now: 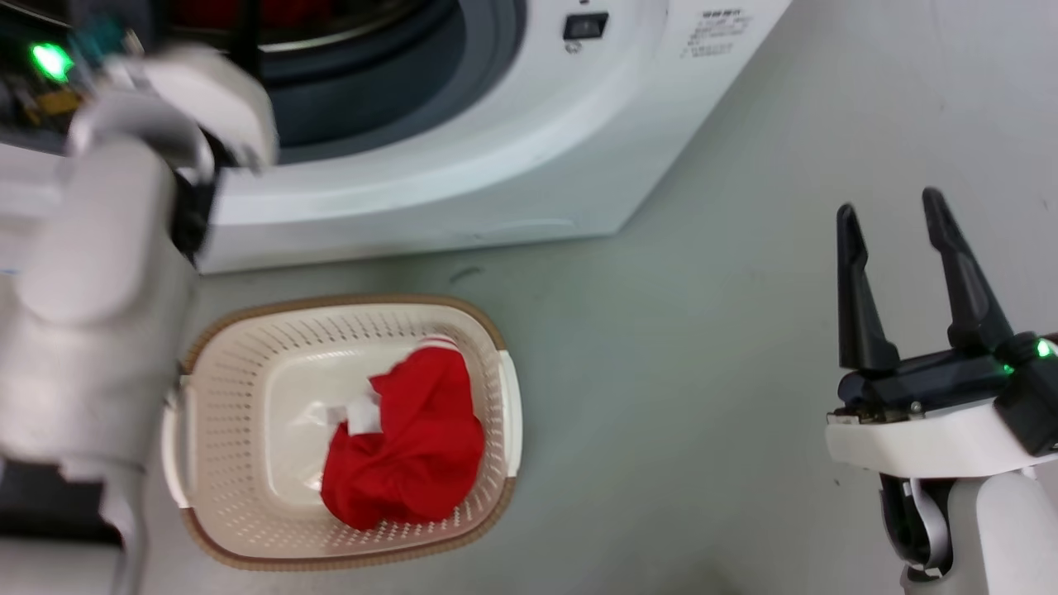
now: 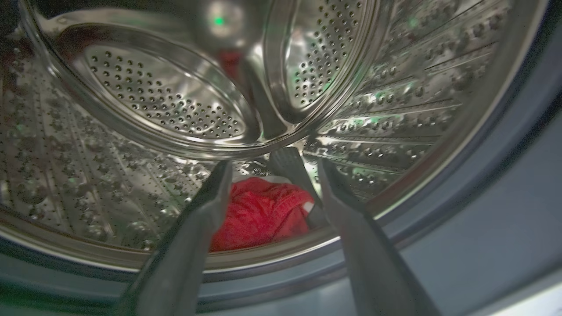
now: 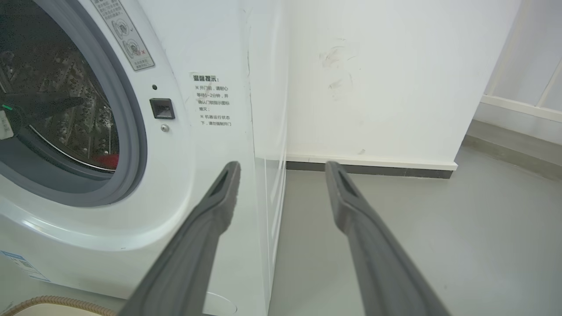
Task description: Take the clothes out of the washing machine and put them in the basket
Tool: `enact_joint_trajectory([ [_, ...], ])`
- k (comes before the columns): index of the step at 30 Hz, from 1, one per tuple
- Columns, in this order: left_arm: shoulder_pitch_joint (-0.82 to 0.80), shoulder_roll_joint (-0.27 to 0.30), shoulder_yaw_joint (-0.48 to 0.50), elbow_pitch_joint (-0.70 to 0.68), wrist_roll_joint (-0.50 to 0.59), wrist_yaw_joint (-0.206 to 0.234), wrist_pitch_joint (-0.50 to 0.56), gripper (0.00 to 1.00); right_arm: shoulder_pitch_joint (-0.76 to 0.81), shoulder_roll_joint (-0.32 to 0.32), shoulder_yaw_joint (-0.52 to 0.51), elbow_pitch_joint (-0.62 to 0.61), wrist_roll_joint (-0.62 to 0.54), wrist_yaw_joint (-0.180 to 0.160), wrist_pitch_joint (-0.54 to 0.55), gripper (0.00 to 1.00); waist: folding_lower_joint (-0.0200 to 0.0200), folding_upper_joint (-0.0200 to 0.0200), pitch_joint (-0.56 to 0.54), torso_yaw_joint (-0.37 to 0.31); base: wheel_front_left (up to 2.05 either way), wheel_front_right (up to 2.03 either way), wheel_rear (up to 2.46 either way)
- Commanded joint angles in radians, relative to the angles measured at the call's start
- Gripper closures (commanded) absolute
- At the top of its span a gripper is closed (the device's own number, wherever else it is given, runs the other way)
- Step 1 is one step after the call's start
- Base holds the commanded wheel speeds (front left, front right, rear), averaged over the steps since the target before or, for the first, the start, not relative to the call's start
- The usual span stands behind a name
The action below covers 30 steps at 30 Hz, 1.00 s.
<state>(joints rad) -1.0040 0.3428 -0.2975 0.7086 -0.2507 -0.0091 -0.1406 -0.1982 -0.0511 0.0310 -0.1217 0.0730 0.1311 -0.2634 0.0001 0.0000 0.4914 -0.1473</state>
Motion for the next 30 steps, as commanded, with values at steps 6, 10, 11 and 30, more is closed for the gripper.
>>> enact_joint_trajectory([
  [6, -0.240, 0.056, -0.017, 0.117, 0.018, -0.048, 0.143, 0.00, -0.053, 0.002, 0.004, -0.012, 0.034, -0.001, -0.002, 0.00, -0.0001, 0.0000, 0.145, -0.079, 0.00, 0.00, 0.00],
  [10, -0.374, 0.095, -0.029, 0.183, 0.014, -0.082, 0.270, 0.00, -0.076, 0.002, 0.007, -0.019, 0.051, -0.001, -0.002, 0.00, -0.0001, 0.0000, 0.202, -0.109, 0.00, 0.00, 0.00],
  [11, -0.409, 0.108, -0.032, 0.201, 0.012, -0.089, 0.308, 0.00, -0.081, 0.002, 0.007, -0.022, 0.058, -0.001, -0.002, 0.00, -0.0001, 0.0000, 0.218, -0.117, 0.00, 0.00, 0.00],
  [30, -0.742, 0.229, -0.115, 0.384, -0.024, -0.120, 0.801, 0.00, -0.123, 0.002, 0.010, -0.044, 0.141, -0.001, -0.002, 0.00, -0.0001, 0.0000, 0.387, -0.192, 0.00, 0.00, 0.00],
])
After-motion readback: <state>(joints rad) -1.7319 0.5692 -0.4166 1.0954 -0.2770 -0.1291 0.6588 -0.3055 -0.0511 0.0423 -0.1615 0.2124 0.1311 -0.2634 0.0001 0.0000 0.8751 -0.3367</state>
